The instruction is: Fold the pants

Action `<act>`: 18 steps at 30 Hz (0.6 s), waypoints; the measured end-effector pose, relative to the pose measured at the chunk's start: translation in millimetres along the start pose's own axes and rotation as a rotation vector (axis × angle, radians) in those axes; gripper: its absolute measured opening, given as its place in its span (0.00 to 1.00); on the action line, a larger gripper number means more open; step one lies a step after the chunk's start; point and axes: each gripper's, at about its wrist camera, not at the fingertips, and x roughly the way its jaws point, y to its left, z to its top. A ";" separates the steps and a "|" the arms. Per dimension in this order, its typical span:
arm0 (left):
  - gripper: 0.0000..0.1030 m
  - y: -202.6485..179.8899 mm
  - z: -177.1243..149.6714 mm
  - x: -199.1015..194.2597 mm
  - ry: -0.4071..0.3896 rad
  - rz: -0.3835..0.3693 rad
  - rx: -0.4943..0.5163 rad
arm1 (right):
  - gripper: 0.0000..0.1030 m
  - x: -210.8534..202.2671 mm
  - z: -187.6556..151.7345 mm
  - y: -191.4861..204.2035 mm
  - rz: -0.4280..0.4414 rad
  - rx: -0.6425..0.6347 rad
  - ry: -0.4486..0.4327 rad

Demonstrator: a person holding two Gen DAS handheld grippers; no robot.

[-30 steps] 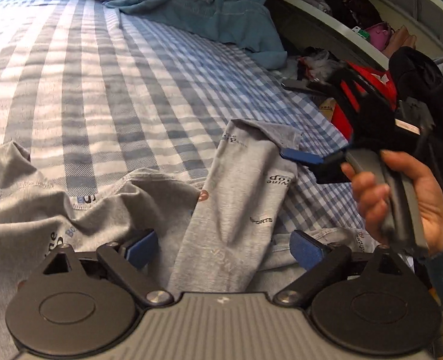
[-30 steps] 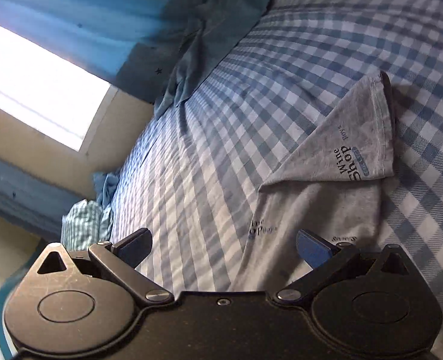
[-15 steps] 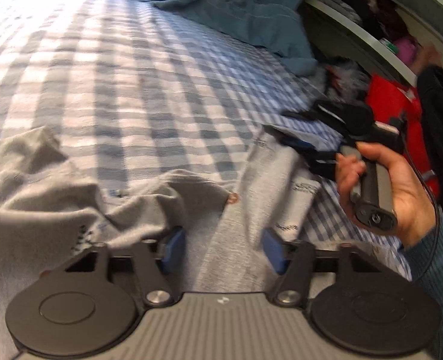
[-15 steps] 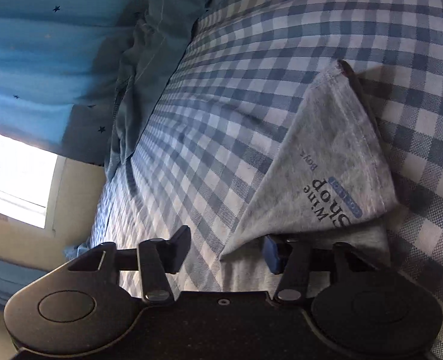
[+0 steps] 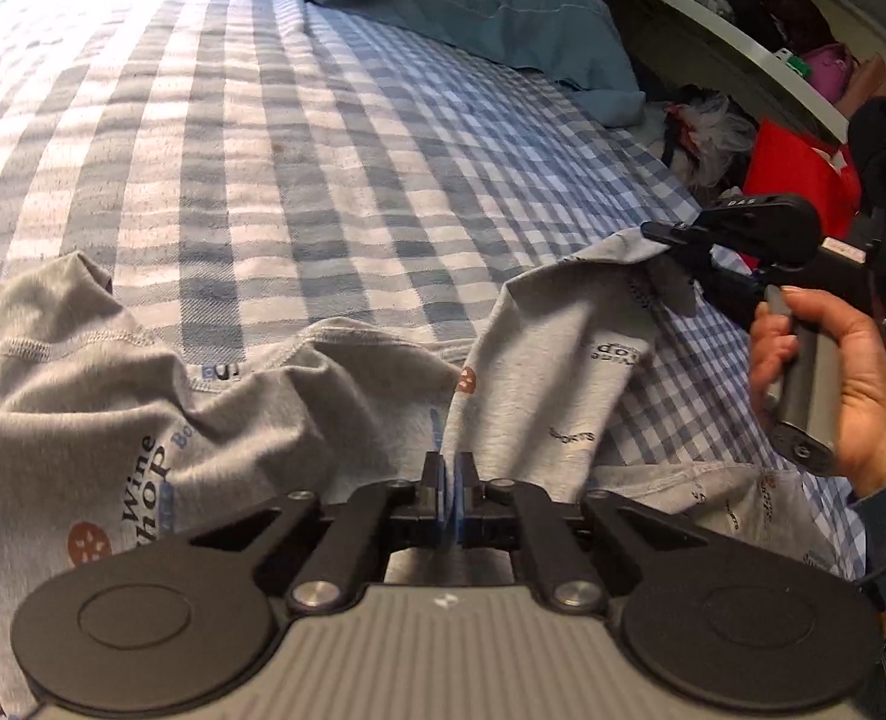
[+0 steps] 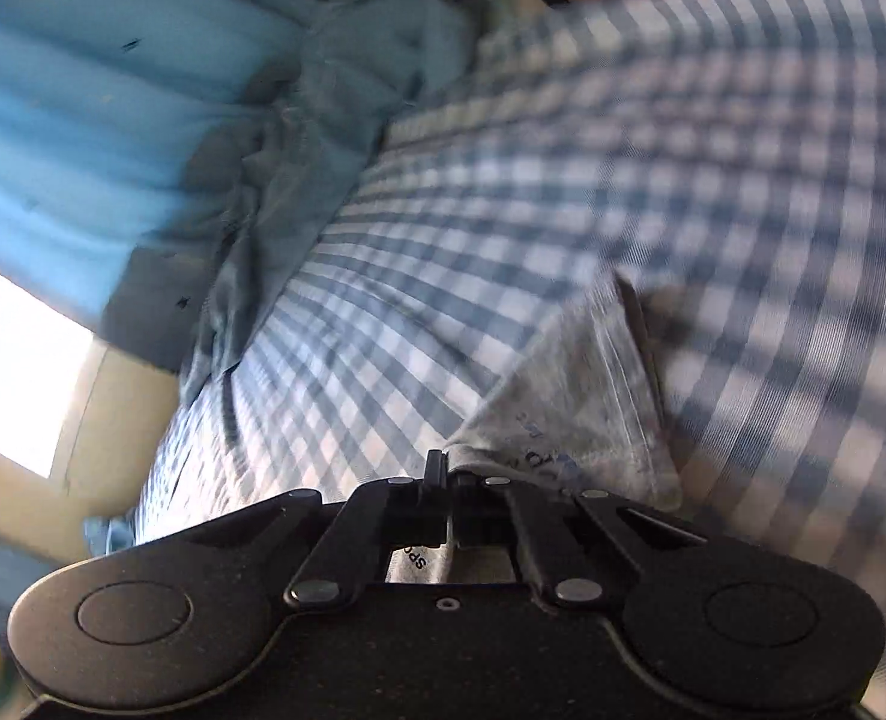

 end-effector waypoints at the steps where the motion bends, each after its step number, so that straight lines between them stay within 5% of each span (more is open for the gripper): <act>1: 0.02 -4.6 -1.4 -3.2 -0.008 -0.002 0.008 | 0.00 -12.1 4.9 2.9 0.007 -0.050 -0.008; 10: 0.01 -76.3 -33.5 -52.8 -0.097 -0.006 0.238 | 0.00 -159.8 25.7 -11.4 0.067 -0.378 -0.106; 18: 0.01 -112.3 -98.3 -42.7 -0.018 0.045 0.390 | 0.00 -240.1 -40.0 -120.7 -0.002 -0.388 -0.115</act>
